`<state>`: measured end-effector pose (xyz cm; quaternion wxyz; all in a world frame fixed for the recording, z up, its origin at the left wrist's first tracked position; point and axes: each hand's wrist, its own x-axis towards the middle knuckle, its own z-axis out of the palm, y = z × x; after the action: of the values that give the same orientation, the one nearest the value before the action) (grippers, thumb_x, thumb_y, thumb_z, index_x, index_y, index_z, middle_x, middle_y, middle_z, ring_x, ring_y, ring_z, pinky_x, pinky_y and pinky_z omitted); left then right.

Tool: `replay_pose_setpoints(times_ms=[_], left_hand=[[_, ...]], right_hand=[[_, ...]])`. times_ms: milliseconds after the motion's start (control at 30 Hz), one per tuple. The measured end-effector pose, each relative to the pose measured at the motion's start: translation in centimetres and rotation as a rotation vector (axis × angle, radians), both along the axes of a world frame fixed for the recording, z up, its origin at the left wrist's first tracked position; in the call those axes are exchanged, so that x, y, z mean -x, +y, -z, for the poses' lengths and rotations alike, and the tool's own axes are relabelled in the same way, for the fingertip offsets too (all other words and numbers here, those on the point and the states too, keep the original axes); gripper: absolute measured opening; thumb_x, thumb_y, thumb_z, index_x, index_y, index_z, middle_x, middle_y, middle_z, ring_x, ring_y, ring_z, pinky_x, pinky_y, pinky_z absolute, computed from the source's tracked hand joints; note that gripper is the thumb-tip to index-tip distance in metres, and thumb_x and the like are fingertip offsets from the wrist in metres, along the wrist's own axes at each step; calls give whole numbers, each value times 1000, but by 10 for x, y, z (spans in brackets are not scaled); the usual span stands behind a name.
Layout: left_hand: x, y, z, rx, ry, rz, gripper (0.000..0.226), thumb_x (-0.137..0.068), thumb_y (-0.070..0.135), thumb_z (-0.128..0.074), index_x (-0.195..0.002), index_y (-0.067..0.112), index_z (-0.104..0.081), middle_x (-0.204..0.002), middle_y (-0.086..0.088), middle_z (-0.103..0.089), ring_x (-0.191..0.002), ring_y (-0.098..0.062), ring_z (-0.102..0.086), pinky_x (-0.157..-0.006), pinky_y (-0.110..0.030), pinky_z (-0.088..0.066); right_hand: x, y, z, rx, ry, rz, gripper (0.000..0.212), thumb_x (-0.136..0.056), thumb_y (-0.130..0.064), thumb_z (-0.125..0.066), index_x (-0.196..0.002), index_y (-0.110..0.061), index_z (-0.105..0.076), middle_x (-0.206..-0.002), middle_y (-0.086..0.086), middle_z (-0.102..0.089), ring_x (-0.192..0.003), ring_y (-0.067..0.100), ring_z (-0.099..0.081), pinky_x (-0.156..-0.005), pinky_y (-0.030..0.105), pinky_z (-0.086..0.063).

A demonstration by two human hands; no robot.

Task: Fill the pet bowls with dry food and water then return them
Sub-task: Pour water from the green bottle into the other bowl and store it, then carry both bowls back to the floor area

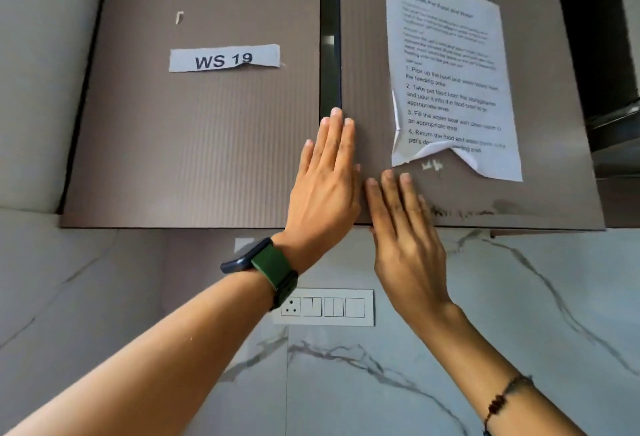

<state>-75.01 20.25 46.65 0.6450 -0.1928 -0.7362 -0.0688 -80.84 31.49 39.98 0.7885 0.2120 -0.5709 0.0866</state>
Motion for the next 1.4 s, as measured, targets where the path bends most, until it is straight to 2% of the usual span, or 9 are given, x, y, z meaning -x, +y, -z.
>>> replay_pose_setpoints(times_ms=[100, 200, 367, 833, 967, 1033, 1167, 1300, 1400], left_hand=[[20, -12, 2, 5, -36, -110, 58, -97, 27, -15, -150, 7, -3, -160, -11, 3, -140, -12, 15, -116, -32, 10], [36, -22, 0, 14, -97, -252, 58, -99, 31, -9, -150, 7, 3, -160, -11, 8, -143, -17, 17, -115, -33, 14], [64, -32, 2, 2, -198, -370, 56, -104, 25, -18, -150, 9, 10, -160, -8, 15, -147, -20, 16, -114, -34, 17], [106, -47, 25, -43, -247, -335, 56, -103, 24, -21, -151, 12, 7, -160, -4, 14, -148, -20, 15, -117, -40, 13], [105, -41, 40, -43, -260, -311, 57, -103, 20, -23, -151, 12, 6, -160, -4, 14, -148, -19, 16, -117, -38, 13], [104, -36, 57, -61, -260, -286, 60, -101, 16, -27, -151, 11, 5, -160, -5, 13, -148, -19, 15, -116, -37, 14], [104, -24, 117, -110, -276, -188, 67, -93, 4, -38, -151, 6, -5, -161, -9, 5, -148, -23, 9, -119, -40, 8], [106, -16, 191, -128, -448, -128, 66, -89, 0, -43, -150, 3, -15, -160, -13, -3, -149, -27, 2, -118, -37, 4], [103, -13, 245, -178, -627, -128, 65, -90, 1, -44, -149, 2, -17, -160, -15, -4, -149, -29, 0, -120, -40, 1]], right_hand=[[16, -4, -3, -53, -40, 46, 61, -93, 4, -4, -135, 1, -48, -140, 21, -48, -129, 40, -44, -103, 49, -43], [34, -9, -7, -109, -55, 123, 67, -92, 3, 3, -132, 1, -51, -138, 19, -50, -128, 39, -47, -102, 46, -44], [61, -21, -9, -153, -132, 143, 62, -76, 5, -26, -133, 0, -50, -139, 19, -49, -129, 39, -45, -102, 47, -43], [91, -36, -4, -177, -282, 112, 66, -73, -3, -23, -133, 0, -50, -140, 18, -48, -130, 38, -44, -104, 48, -38], [83, -37, 6, -186, -332, 6, 63, -71, 0, -40, -133, 2, -49, -142, 19, -46, -133, 38, -41, -107, 47, -33], [83, -33, 24, -218, -326, -35, 59, -71, -1, -46, -129, 3, -54, -140, 20, -48, -133, 36, -42, -109, 46, -35], [92, -18, 86, -218, -468, -123, 53, -74, -6, -31, -117, 2, -62, -131, 19, -57, -120, 34, -55, -98, 40, -47], [101, 11, 155, -223, -721, -91, 47, -66, -2, -45, -109, 4, -64, -115, 20, -64, -103, 37, -62, -84, 41, -55], [94, 37, 206, -247, -875, -21, 43, -65, -9, -39, -97, 1, -67, -101, 17, -67, -91, 38, -63, -72, 40, -56]])
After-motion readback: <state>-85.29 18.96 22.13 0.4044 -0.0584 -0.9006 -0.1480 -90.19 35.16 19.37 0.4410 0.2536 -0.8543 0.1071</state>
